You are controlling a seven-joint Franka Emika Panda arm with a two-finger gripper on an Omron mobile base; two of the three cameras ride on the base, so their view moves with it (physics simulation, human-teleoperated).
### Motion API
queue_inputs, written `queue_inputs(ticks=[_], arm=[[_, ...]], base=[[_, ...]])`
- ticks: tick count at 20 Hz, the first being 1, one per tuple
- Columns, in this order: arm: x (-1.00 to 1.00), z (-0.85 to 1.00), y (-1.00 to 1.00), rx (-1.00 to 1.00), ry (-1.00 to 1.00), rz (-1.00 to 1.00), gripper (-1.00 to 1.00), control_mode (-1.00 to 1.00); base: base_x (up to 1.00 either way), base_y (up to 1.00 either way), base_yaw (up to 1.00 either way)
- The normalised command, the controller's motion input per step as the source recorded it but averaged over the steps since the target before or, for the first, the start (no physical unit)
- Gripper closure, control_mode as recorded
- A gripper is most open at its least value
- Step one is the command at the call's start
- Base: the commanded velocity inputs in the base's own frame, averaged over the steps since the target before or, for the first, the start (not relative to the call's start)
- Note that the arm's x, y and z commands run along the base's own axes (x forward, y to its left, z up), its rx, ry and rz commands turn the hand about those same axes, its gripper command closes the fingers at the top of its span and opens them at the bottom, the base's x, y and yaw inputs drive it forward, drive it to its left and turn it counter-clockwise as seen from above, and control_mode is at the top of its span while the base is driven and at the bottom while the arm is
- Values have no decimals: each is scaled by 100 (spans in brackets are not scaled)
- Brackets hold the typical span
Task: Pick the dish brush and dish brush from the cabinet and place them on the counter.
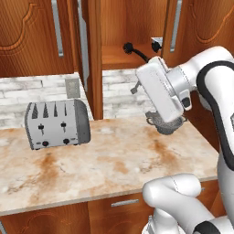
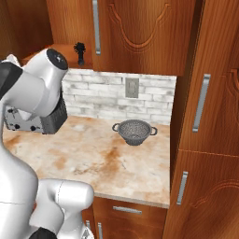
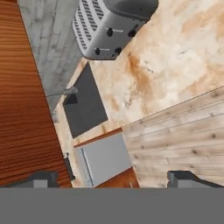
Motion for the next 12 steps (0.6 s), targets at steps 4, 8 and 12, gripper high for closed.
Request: queue_inputs(ticks=[4,8,12], arm=[[2,-19,-24,-31,-17,7,-100,-100],[6,-17,-14,-33,-14,14,-100,-100],[0,-12,-28,-32,-16,14,-100,-100]], base=[[0,0,0],[0,0,0],[0,0,0]])
